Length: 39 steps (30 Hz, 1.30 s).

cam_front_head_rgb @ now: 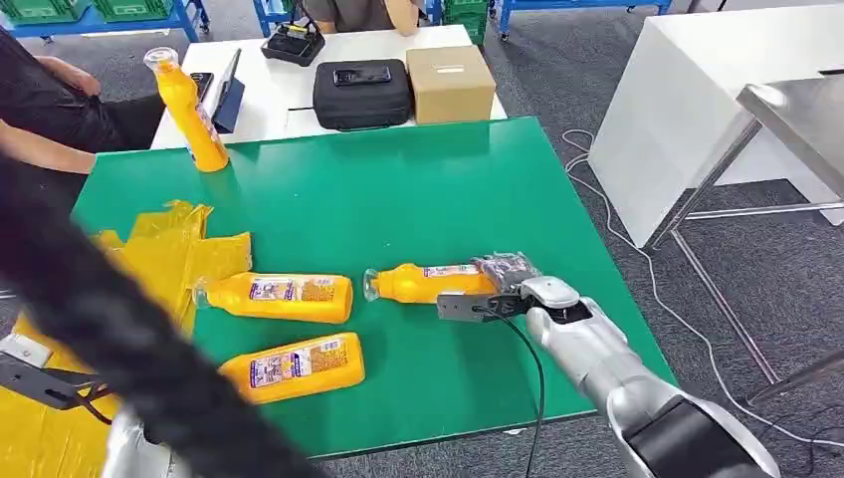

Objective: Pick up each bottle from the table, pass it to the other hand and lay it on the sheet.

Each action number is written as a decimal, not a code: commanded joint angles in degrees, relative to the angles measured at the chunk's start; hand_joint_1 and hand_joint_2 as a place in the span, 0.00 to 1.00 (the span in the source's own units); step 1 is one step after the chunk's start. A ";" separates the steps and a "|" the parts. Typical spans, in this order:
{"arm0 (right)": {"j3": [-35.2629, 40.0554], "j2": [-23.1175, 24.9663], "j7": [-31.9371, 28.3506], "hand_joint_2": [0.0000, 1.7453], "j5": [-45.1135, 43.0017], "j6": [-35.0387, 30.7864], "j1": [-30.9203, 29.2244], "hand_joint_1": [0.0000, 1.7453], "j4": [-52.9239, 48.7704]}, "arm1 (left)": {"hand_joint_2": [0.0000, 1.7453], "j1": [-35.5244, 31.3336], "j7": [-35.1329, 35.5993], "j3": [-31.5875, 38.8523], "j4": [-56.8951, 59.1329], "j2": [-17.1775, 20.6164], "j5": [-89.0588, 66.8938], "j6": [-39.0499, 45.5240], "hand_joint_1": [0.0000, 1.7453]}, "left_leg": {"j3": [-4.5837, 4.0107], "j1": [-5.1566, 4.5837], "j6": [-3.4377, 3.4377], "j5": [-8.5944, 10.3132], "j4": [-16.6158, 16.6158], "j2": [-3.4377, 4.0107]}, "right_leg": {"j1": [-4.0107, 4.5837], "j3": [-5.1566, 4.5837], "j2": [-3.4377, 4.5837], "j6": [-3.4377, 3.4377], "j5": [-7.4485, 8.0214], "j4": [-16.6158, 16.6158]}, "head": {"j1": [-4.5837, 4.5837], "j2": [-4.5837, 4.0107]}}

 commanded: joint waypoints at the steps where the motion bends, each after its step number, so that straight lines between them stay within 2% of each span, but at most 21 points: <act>1: 5.31 3.22 0.63 1.00 -2.56 1.66 4.91 1.00 9.38 | 0.00 1.34 0.37 0.72 0.27 0.77 0.00 -0.15 0.00 | -0.41 0.08 -0.14 0.04 0.12 -0.04 | 0.06 -0.35 -0.06 0.01 0.12 0.04 | 0.00 0.00; 4: 5.48 3.54 1.02 1.00 -2.98 1.96 4.93 1.00 8.90 | 0.00 1.45 0.41 1.21 0.10 0.97 -0.01 -0.19 0.00 | -0.98 0.22 -0.30 0.05 0.19 -0.14 | 0.16 -0.90 -0.16 -0.05 0.16 0.04 | 0.00 0.00; 5: 5.55 3.42 1.07 1.00 -3.07 2.01 4.98 1.00 8.74 | 0.00 1.53 0.41 1.35 0.19 1.04 -0.04 -0.21 0.00 | -0.38 0.22 -0.19 -0.37 0.42 0.02 | 0.20 -0.47 0.06 -0.02 -0.25 0.31 | 0.00 0.00; 7: 5.59 3.42 1.03 1.00 -3.20 2.14 4.87 1.00 8.62 | 0.00 1.76 0.41 1.53 0.26 1.14 -0.04 -0.20 0.00 | -0.70 0.27 -0.22 -0.37 0.57 0.00 | 0.24 -0.95 0.02 -0.02 -0.19 0.39 | 0.02 0.00; 8: 6.39 3.05 1.22 1.00 -3.26 2.30 5.06 1.00 8.00 | 0.00 2.26 0.31 1.91 -0.21 1.02 -0.22 -0.30 0.00 | -0.67 0.23 -0.21 -0.57 0.56 0.22 | 0.19 -0.72 0.24 -0.04 -0.25 0.42 | 0.02 0.00; 9: 6.74 2.91 1.32 1.00 -3.71 2.40 5.20 1.00 7.79 | 0.00 2.49 0.29 2.00 -0.39 0.96 -0.35 -0.44 0.00 | -1.11 0.25 -0.23 -0.42 0.49 0.16 | 0.21 -0.91 0.15 -0.06 -0.14 0.33 | 0.02 0.00; 10: 6.89 2.84 1.34 1.00 -3.83 2.29 5.34 1.00 7.70 | 0.00 2.72 0.28 2.02 -0.51 0.95 -0.39 -0.48 0.00 | -0.77 0.24 -0.22 -0.43 0.27 0.22 | 0.20 -0.37 0.16 -0.09 -0.22 0.15 | 0.00 0.00; 11: 6.89 2.84 1.34 1.00 -3.83 2.29 5.34 1.00 7.70 | 0.00 2.72 0.28 2.02 -0.51 0.95 -0.39 -0.48 0.00 | -1.10 0.26 -0.25 -0.34 0.25 0.19 | 0.22 -0.62 0.10 -0.08 -0.11 0.09 | 0.00 0.00; 14: 7.50 2.85 1.47 1.00 -3.90 2.34 5.22 1.00 7.96 | 0.00 2.51 0.27 1.99 -0.04 0.91 -0.46 -0.56 0.00 | -0.57 0.25 -0.19 -0.37 0.08 0.19 | 0.23 -0.14 0.09 -0.16 -0.22 -0.02 | 0.00 0.00; 17: 5.40 1.95 2.70 1.00 -7.11 -0.48 5.24 1.00 6.35 | 0.00 2.49 0.62 1.62 0.43 0.92 -0.68 -0.97 0.00 | -0.84 0.29 -0.28 -0.31 0.06 0.06 | 0.26 -0.35 -0.03 -0.15 -0.12 -0.08 | 0.00 0.00; 19: 5.42 0.91 2.93 1.00 -7.96 0.29 5.03 1.00 4.60 | 0.00 2.67 0.64 1.64 0.30 0.85 -0.71 -1.05 0.00 | -0.41 0.25 -0.27 -0.60 0.18 0.18 | 0.22 -0.04 0.14 -0.07 -0.42 0.10 | 0.00 0.02; 20: 5.42 0.91 2.93 1.00 -7.96 0.29 5.03 1.00 4.60 | 0.00 2.67 0.64 1.64 0.30 0.85 -0.71 -1.05 0.00 | -0.72 0.26 -0.28 -0.44 0.15 0.06 | 0.23 -0.27 0.01 -0.06 -0.29 0.05 | 0.00 0.00; 21: 5.42 0.91 2.93 1.00 -7.96 0.29 5.03 1.00 4.60 | 0.00 2.67 0.64 1.64 0.30 0.85 -0.71 -1.05 0.00 | -0.62 0.25 -0.27 -0.51 0.20 0.13 | 0.22 -0.21 0.09 -0.06 -0.34 0.10 | 0.00 0.00; 23: 4.00 -1.87 3.68 1.00 -9.91 -3.59 5.67 1.00 -1.80 | 0.00 3.50 1.69 1.72 -0.56 1.10 -0.93 -1.69 0.00 | -0.72 0.25 -0.27 -0.42 0.08 0.08 | 0.22 -0.25 0.03 -0.05 -0.27 -0.03 | 0.00 0.00; 24: 3.35 -4.14 4.16 1.00 -10.97 -4.32 5.73 1.00 -6.38 | 0.00 4.16 1.85 2.16 -1.27 1.09 -1.04 -1.81 0.00 | -0.46 0.22 -0.24 -0.59 0.14 0.14 | 0.20 -0.02 0.11 -0.05 -0.43 0.07 | 0.00 0.00; 25: 2.30 -7.42 5.70 1.00 -12.77 -3.68 6.56 1.00 -13.69 | 0.00 5.15 2.01 2.82 -2.35 1.01 -1.28 -2.13 0.00 | -0.67 0.21 -0.24 -0.48 0.10 0.01 | 0.19 -0.19 -0.04 -0.03 -0.35 0.01 | 0.00 0.00; 29: -3.24 -14.49 14.04 1.00 -7.59 -5.19 13.46 1.00 -38.60 | 0.00 10.73 1.67 6.29 -9.34 0.45 -1.24 -2.84 0.00 | -0.80 0.10 -0.18 -0.46 0.06 -0.25 | 0.08 -0.26 -0.16 0.12 -0.44 0.02 | 0.00 0.00; 30: -3.63 -14.65 14.44 1.00 -7.48 -4.51 13.99 1.00 -39.88 | 0.00 11.10 1.90 6.55 -9.78 0.45 -1.34 -3.09 0.00 | -0.47 0.08 -0.15 -0.62 0.09 -0.33 | 0.06 0.07 -0.20 0.17 -0.64 0.06 | 0.00 0.00; 31: -3.74 -14.68 14.49 1.00 -7.44 -4.46 14.28 1.00 -40.19 | 0.00 11.23 1.98 6.65 -9.98 0.49 -1.34 -3.20 0.00 | -0.72 0.05 -0.13 -0.54 0.06 -0.49 | 0.01 -0.13 -0.42 0.19 -0.63 0.04 | 0.00 0.00; 32: -3.94 -14.43 14.65 1.00 -7.22 -4.28 14.76 1.00 -40.52 | 0.00 11.26 2.15 6.78 -10.19 0.30 -1.37 -3.32 0.00 | -0.48 0.05 -0.12 -0.66 0.10 -0.58 | -0.01 0.15 -0.50 0.18 -0.75 0.09 | 0.02 0.00; 39: -3.95 -13.72 14.35 1.00 -6.55 -4.52 14.54 1.00 -38.85 | 0.00 10.63 2.21 6.84 -9.46 0.02 -1.53 -3.37 0.00 | -0.88 -0.06 0.05 -0.54 0.03 -0.71 | -0.07 -0.19 -0.64 0.16 -0.75 0.05 | -0.02 0.00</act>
